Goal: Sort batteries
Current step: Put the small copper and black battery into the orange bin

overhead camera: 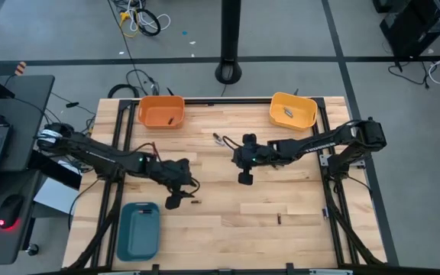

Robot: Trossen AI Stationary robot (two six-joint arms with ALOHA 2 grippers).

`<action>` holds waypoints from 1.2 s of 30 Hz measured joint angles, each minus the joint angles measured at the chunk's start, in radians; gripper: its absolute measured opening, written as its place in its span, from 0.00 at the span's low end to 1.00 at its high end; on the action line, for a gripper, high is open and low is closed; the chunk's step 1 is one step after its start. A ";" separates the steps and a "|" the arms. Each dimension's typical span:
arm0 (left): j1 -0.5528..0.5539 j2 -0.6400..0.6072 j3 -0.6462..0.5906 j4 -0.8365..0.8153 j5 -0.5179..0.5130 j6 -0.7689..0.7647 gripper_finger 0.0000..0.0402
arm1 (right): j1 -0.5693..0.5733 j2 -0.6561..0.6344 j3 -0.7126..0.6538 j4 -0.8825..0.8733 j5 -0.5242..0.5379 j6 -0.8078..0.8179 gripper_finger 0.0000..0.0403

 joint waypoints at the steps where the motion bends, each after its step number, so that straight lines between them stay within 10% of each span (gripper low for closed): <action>1: 0.000 0.018 0.000 -0.006 -0.007 -0.029 0.53 | 0.001 0.000 -0.010 0.005 0.000 0.013 0.08; 13: -0.054 0.304 0.090 -0.004 0.114 -0.117 0.53 | 0.026 0.001 -0.019 0.052 0.001 0.007 0.06; 36: -0.106 0.319 0.095 0.019 0.101 -0.175 0.53 | 0.019 0.001 -0.019 0.118 0.010 -0.015 0.06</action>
